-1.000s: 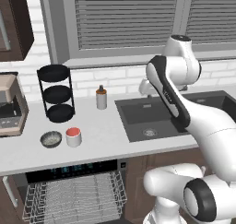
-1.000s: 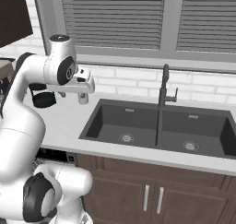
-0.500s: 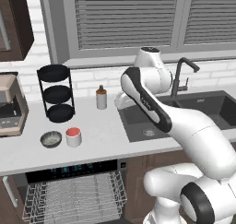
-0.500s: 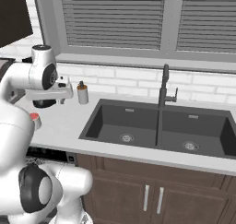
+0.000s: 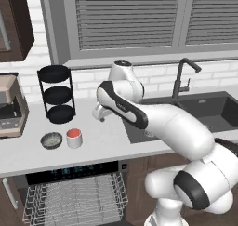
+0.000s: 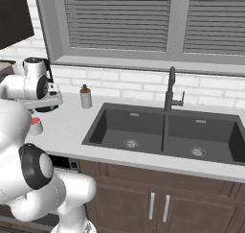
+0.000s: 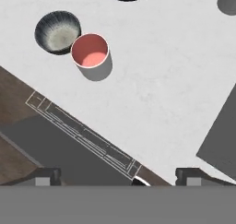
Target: Pick up the cup and bowl from the counter, place them in the dishwasher, and close the dishwasher door.
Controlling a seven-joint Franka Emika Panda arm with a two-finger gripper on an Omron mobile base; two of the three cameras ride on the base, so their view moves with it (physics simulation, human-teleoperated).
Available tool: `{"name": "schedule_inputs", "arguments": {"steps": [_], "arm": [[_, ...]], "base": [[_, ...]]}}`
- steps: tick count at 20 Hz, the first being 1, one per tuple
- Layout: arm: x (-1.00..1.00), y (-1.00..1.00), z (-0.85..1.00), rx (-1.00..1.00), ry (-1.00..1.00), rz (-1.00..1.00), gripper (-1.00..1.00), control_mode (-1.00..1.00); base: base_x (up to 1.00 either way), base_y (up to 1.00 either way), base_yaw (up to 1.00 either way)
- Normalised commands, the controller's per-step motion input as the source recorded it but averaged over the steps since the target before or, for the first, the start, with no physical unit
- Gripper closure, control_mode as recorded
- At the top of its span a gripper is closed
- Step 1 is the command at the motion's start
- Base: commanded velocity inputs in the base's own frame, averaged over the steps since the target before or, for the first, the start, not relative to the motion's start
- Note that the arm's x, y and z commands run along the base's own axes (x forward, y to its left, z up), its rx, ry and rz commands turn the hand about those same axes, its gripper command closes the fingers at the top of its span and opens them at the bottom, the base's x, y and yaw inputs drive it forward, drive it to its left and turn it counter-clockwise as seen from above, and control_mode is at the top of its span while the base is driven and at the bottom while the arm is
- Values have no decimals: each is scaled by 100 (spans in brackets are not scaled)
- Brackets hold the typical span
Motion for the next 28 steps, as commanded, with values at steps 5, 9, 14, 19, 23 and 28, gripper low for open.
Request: {"name": "schedule_inputs", "arguments": {"steps": [5,9,14,19,23,28], "arm": [[39,37,-14,0,-5,0,-100,-100],[14,50,-39,0,-3,-1,-100,-100],[24,43,-46,-1,0,0,-100,-100],[32,19,-34,0,0,0,-100,-100],[37,9,-22,0,0,0,-100,-100],[16,14,-19,0,0,0,-100,-100]], "base": [[0,0,0],[0,0,0],[0,0,0],[0,0,0],[0,0,0],[0,0,0]]}}
